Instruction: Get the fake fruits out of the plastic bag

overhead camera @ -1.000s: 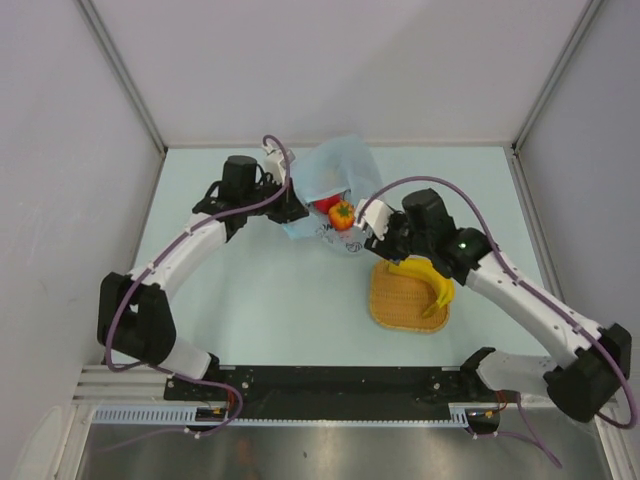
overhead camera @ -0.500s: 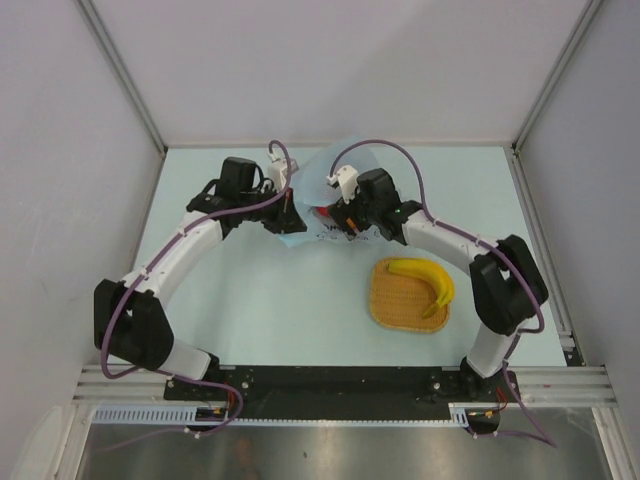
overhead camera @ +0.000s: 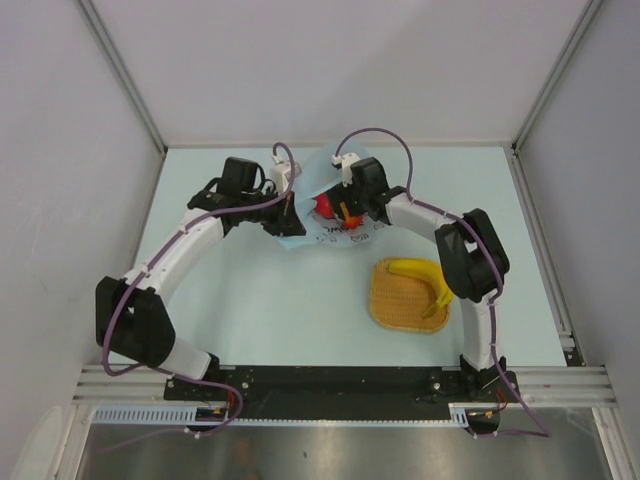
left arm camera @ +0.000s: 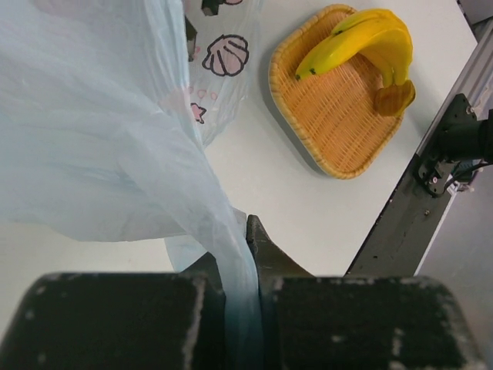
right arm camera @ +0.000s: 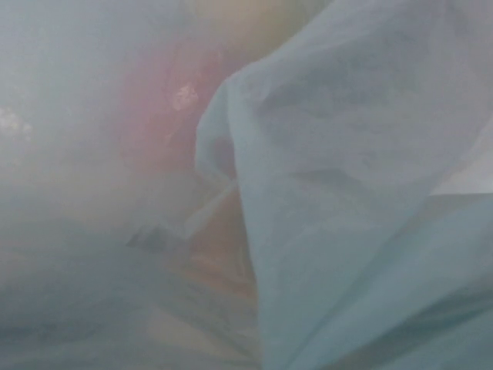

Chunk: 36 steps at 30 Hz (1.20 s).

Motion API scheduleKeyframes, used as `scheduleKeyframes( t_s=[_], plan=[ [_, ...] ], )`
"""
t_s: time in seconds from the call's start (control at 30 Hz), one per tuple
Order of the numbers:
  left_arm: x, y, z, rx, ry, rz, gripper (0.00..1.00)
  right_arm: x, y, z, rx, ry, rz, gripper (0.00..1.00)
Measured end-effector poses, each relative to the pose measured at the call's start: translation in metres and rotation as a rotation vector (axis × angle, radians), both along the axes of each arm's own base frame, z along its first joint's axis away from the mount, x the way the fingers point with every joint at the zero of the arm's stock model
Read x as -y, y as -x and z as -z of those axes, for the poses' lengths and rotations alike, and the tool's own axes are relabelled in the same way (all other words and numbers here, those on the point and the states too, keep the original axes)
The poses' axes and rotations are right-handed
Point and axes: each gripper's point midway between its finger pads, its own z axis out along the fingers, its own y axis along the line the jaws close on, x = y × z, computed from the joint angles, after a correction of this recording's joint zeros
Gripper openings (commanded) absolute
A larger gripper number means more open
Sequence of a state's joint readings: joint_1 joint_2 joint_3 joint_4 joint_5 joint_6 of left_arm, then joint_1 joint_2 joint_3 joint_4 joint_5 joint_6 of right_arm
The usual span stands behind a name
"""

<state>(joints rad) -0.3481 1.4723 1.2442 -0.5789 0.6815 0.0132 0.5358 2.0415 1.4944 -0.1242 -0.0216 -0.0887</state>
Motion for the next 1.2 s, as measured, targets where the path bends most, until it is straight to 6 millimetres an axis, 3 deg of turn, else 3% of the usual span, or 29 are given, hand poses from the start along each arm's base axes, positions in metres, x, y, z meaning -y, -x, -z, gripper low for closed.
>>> scheduleKeyframes(
  t_s=[0.27,0.47,0.6,0.7,0.73,0.87,0.93,1.03,1.2],
  plan=[
    [-0.001,-0.005,0.007,-0.002,-0.028,-0.005,0.03,-0.014,-0.006,0.019,-0.063,-0.02,0.007,0.89],
    [-0.001,-0.009,0.007,0.005,-0.035,-0.007,0.03,-0.005,-0.006,0.022,-0.093,-0.027,0.031,0.98],
    [-0.002,-0.01,0.008,0.011,-0.041,-0.008,0.03,-0.001,-0.002,0.027,-0.126,-0.024,0.031,0.98],
    [-0.002,-0.01,0.008,0.017,-0.045,-0.008,0.03,-0.001,0.002,0.029,-0.137,-0.015,0.021,0.74],
    [-0.002,-0.011,0.008,0.018,-0.045,-0.008,0.03,-0.002,0.003,0.03,-0.136,-0.009,0.014,0.62],
    [-0.001,-0.013,0.006,0.032,-0.034,-0.007,0.03,-0.007,0.015,0.028,-0.13,0.031,-0.048,0.53],
    [0.0,-0.014,0.003,0.035,-0.022,-0.008,0.03,-0.011,0.027,0.019,-0.127,0.06,-0.092,0.51],
    [0.002,-0.014,0.0,0.029,0.008,-0.023,0.03,-0.019,0.052,-0.015,-0.1,0.084,-0.176,0.51],
    [0.002,-0.011,0.003,0.005,0.034,-0.054,0.03,-0.008,0.103,-0.117,0.038,0.034,-0.28,0.5]
  ],
)
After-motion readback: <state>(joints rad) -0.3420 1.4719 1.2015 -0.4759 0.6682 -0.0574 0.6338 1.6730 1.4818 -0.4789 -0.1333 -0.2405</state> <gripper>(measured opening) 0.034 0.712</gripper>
